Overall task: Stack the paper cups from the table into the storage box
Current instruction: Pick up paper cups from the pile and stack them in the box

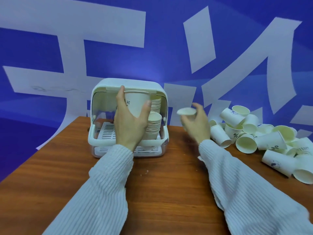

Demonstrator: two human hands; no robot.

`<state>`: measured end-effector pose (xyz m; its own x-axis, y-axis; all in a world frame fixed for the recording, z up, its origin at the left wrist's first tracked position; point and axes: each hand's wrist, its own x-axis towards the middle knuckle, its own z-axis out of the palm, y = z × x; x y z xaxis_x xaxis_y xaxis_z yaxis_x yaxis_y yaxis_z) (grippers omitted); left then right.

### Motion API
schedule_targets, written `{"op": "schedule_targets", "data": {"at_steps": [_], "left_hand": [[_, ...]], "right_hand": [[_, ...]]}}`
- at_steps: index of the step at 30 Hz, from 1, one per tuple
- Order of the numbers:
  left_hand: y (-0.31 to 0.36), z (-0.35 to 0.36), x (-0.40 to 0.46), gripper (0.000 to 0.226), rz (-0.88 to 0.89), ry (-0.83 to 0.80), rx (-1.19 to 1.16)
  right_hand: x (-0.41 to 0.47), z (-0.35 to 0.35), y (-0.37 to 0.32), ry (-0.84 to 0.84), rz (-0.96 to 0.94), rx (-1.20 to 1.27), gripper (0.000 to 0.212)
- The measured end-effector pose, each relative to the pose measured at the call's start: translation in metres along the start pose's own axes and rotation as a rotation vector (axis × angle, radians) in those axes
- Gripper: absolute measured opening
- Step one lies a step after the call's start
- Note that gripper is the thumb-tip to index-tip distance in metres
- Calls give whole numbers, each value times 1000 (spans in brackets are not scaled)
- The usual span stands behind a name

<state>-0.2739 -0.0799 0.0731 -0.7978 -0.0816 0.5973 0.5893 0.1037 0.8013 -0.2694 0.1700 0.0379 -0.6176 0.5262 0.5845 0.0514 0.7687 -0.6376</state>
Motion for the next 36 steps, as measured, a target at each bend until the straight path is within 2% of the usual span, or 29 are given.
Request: {"op": "schedule_targets", "data": {"at_steps": [2, 3, 6, 11, 16, 20, 22, 24, 26, 29, 32, 36], "left_hand": [[0, -5, 5, 77, -17, 59, -61], [1, -8, 8, 74, -31, 89, -87], [1, -13, 12, 68, -63, 144, -151], [4, -15, 13, 64, -64, 170, -166], [-2, -11, 14, 67, -63, 146, -185], [-4, -9, 14, 65, -54, 144, -159], [-5, -9, 15, 65, -53, 140, -156], [-6, -8, 14, 65, -54, 128, -156], [-8, -8, 13, 64, -59, 103, -152], [-9, -8, 13, 63, -66, 96, -150], [-9, -8, 12, 66, -61, 105, -191], [2, 4, 21, 69, -24, 87, -175]], "right_hand": [[-2, -20, -26, 127, 49, 352, 59], [-4, -27, -41, 139, 40, 451, 56], [-10, -35, -83, -9, -86, 544, 52], [-21, -9, -117, -240, -196, 409, 48], [-22, 5, -117, -199, -387, 259, 31], [-18, 6, -114, -202, -411, 237, 26], [-17, 9, -109, -280, -421, 141, 27], [-20, 11, -104, -423, -419, 4, 34], [-27, 13, -100, -553, -404, -150, 52], [-33, 11, -97, -654, -433, -420, 72], [-35, 6, -94, -690, -365, -301, 84], [-48, -5, -87, -482, -274, 56, 76]]}}
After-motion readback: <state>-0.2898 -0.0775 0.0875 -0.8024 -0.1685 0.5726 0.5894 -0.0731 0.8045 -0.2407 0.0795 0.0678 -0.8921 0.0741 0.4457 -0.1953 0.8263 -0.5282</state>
